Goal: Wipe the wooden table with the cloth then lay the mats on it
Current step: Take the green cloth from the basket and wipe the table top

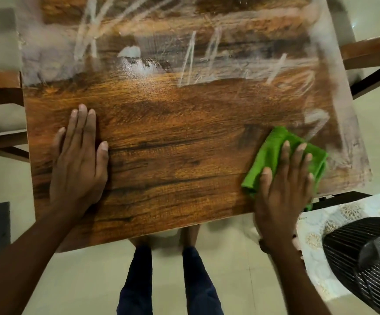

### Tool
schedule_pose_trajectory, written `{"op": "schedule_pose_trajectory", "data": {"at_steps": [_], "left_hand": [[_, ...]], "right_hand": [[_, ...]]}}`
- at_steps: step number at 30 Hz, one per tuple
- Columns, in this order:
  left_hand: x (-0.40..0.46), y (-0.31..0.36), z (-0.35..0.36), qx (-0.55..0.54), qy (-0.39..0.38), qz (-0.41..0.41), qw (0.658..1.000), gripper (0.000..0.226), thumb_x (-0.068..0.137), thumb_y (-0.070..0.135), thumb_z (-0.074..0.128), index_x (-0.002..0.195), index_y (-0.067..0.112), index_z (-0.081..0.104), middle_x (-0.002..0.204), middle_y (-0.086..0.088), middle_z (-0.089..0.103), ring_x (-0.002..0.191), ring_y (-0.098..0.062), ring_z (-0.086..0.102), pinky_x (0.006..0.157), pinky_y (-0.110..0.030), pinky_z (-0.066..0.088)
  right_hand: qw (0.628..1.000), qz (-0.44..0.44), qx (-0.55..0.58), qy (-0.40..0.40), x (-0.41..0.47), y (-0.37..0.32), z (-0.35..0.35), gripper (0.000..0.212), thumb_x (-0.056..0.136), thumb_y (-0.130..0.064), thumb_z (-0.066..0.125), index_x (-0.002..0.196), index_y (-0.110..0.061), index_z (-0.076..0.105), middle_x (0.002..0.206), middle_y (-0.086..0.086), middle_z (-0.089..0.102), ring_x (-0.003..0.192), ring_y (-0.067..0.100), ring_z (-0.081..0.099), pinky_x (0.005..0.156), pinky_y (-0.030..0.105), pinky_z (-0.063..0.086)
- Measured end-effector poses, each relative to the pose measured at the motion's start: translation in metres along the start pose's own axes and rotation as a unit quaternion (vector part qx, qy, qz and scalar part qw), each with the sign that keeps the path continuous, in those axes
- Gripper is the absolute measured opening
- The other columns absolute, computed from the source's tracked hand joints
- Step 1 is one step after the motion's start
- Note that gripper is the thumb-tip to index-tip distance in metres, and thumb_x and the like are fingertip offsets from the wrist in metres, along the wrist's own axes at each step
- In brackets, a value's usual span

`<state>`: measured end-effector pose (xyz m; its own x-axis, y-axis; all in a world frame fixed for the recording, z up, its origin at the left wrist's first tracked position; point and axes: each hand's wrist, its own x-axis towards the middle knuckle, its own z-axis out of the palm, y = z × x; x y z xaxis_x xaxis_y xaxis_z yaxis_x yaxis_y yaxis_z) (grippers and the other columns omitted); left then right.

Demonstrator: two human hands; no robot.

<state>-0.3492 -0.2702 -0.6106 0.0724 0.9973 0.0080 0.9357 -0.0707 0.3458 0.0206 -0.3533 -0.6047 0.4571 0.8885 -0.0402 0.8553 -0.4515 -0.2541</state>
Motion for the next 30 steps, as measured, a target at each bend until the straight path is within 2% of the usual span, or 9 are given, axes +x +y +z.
{"op": "schedule_pose_trajectory", "data": {"at_steps": [2,6,8,11,16,18,21,24,30], "left_hand": [[0.0,0.0,0.0,0.0,-0.004,0.001,1.0,0.066,0.111,0.036,0.024,0.171,0.013,0.011,0.179,-0.004,0.006,0.166,-0.014,0.002,0.134,-0.048,0.008],[0.0,0.0,0.0,0.009,0.006,0.002,1.0,0.065,0.111,0.035,0.025,0.171,0.013,0.013,0.179,-0.004,0.008,0.166,-0.015,0.004,0.133,-0.049,0.01],[-0.001,-0.003,0.001,0.012,0.011,0.007,1.0,0.064,0.111,0.034,0.025,0.171,0.014,0.014,0.179,-0.004,0.008,0.166,-0.016,0.005,0.133,-0.049,0.011],[-0.001,-0.009,0.007,0.031,0.017,0.017,0.999,0.064,0.112,0.035,0.023,0.171,0.016,0.011,0.179,-0.003,0.005,0.166,-0.018,0.003,0.133,-0.053,0.01],[0.002,-0.013,0.014,0.042,-0.002,0.0,0.999,0.069,0.109,0.046,0.019,0.171,0.02,0.005,0.179,0.001,-0.004,0.166,-0.021,-0.001,0.132,-0.06,0.012],[-0.002,0.011,0.01,0.064,0.0,0.011,0.998,0.071,0.108,0.045,0.022,0.171,0.017,0.003,0.179,-0.002,-0.004,0.166,-0.023,-0.001,0.132,-0.06,0.013],[-0.008,0.1,0.019,0.007,-0.006,0.017,1.0,0.071,0.11,0.043,0.026,0.171,0.017,0.002,0.18,-0.003,-0.003,0.166,-0.019,-0.003,0.134,-0.054,0.005],[0.001,0.185,0.052,-0.018,-0.017,0.052,0.998,0.069,0.111,0.044,0.022,0.171,0.017,0.0,0.179,-0.002,-0.005,0.165,-0.015,-0.006,0.134,-0.048,0.004],[0.012,0.215,0.086,0.054,-0.048,0.044,0.996,0.068,0.112,0.043,0.015,0.171,0.013,-0.002,0.179,-0.005,-0.005,0.166,-0.017,-0.006,0.134,-0.047,0.009]], "right_hand": [[1.0,-0.02,0.008,-0.022,-0.04,-0.038,0.009,0.064,0.111,-0.041,0.026,0.171,-0.022,0.014,0.18,0.003,0.001,0.167,0.024,0.0,0.132,0.058,0.012],[0.981,-0.171,0.014,-0.091,-0.121,-0.128,0.029,0.074,0.105,-0.045,0.037,0.172,-0.026,0.011,0.18,0.003,0.002,0.166,0.025,0.006,0.128,0.051,0.014],[0.972,-0.211,0.003,-0.105,-0.127,-0.142,0.032,0.078,0.104,-0.045,0.043,0.172,-0.027,0.008,0.18,0.0,0.002,0.166,0.021,0.006,0.128,0.046,0.013],[0.966,-0.229,0.008,-0.116,-0.098,-0.104,0.022,0.076,0.106,-0.04,0.042,0.171,-0.03,0.005,0.18,-0.006,-0.003,0.166,0.016,-0.001,0.13,0.045,0.012],[0.992,-0.114,-0.01,-0.059,-0.012,0.02,-0.011,0.066,0.109,-0.04,0.028,0.171,-0.029,0.01,0.18,-0.004,0.001,0.166,0.016,0.0,0.131,0.055,0.019],[0.993,-0.107,0.004,-0.059,0.014,0.051,-0.026,0.064,0.11,-0.04,0.029,0.171,-0.029,0.013,0.18,-0.005,0.003,0.166,0.014,0.001,0.131,0.055,0.019],[0.989,-0.124,0.029,-0.079,0.026,0.058,-0.029,0.065,0.111,-0.048,0.034,0.171,-0.032,0.012,0.18,-0.008,-0.001,0.166,0.015,-0.005,0.133,0.055,0.012],[0.99,-0.124,-0.009,-0.06,0.028,0.043,-0.017,0.071,0.11,-0.059,0.028,0.171,-0.031,0.007,0.18,-0.004,-0.005,0.166,0.02,-0.009,0.133,0.055,0.008],[0.974,-0.213,-0.053,-0.051,0.089,0.02,-0.002,0.076,0.109,-0.064,0.024,0.172,-0.028,0.002,0.18,0.0,-0.008,0.166,0.023,-0.009,0.133,0.053,0.006]]}}
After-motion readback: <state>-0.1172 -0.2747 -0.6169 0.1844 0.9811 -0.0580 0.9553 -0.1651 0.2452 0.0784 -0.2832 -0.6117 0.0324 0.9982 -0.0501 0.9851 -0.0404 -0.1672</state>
